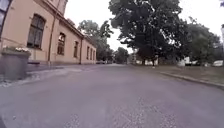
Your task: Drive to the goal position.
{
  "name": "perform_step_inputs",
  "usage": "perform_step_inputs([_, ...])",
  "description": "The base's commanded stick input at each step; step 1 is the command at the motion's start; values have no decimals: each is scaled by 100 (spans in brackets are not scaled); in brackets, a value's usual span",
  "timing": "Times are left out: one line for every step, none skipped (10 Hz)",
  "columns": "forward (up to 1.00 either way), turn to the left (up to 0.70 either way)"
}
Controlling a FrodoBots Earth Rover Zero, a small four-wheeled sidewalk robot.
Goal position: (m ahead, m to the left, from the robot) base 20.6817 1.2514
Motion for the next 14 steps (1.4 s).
perform_step_inputs([45,0])
perform_step_inputs([45,0])
perform_step_inputs([45,0])
perform_step_inputs([45,0])
perform_step_inputs([45,0])
perform_step_inputs([45,0])
perform_step_inputs([45,0])
perform_step_inputs([45,0])
perform_step_inputs([45,0])
perform_step_inputs([45,0])
perform_step_inputs([45,0])
perform_step_inputs([45,0])
perform_step_inputs([45,0])
perform_step_inputs([45,0])
